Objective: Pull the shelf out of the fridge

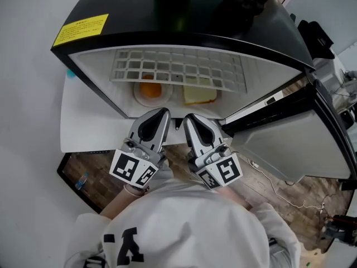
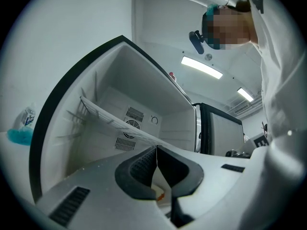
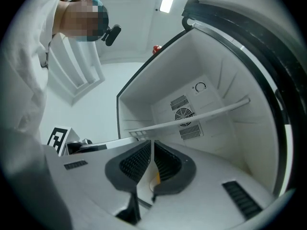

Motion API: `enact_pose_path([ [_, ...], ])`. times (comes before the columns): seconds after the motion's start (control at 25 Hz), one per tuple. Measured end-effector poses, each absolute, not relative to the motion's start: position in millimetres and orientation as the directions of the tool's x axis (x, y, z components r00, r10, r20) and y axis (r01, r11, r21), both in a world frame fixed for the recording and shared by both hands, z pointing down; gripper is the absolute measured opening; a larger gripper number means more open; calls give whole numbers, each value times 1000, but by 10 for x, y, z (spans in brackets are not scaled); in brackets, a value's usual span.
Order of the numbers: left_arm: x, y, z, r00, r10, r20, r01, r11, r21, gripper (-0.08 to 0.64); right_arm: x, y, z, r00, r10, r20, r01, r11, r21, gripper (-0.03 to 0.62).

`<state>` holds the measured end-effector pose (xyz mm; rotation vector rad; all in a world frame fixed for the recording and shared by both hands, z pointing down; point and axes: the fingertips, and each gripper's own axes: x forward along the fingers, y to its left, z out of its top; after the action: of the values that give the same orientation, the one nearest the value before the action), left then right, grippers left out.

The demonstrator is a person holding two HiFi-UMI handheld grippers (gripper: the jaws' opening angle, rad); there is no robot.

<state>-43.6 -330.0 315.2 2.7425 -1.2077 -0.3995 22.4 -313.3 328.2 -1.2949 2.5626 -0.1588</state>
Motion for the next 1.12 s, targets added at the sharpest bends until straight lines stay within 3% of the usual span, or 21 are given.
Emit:
enact_pose_path([
  [0.48, -394, -3441, 3148, 635, -747, -195, -721, -664, 199, 8, 319, -3263, 3223, -568, -800, -196, -784, 598, -166, 41],
  [0.8, -379, -3376, 2900, 563, -806, -182, -816, -577, 33, 11, 324, -3221, 2908, -635, -745, -204, -755, 654, -42, 41],
  [0.88, -394, -3405, 2837, 547, -819, -173, -832, -555, -3, 45, 316, -3220, 2794, -642, -740, -200, -757, 653, 15, 43],
  [0.92, -399, -3427, 2809, 542, -824, -167, -837, -546, -23, 103, 323, -3224, 2767, -643, -742, -189, -762, 645, 58, 46],
  [1.04, -400, -3498, 2777, 539, -834, -115, -842, -532, -92, 167, 309, -3294, 2726, -655, -744, -130, -753, 628, 197, 210],
  [1.12, -399, -3549, 2746, 535, -840, -86, -839, -518, -166, 176, 293, -3365, 2700, -658, -746, -97, -739, 615, 275, 224],
])
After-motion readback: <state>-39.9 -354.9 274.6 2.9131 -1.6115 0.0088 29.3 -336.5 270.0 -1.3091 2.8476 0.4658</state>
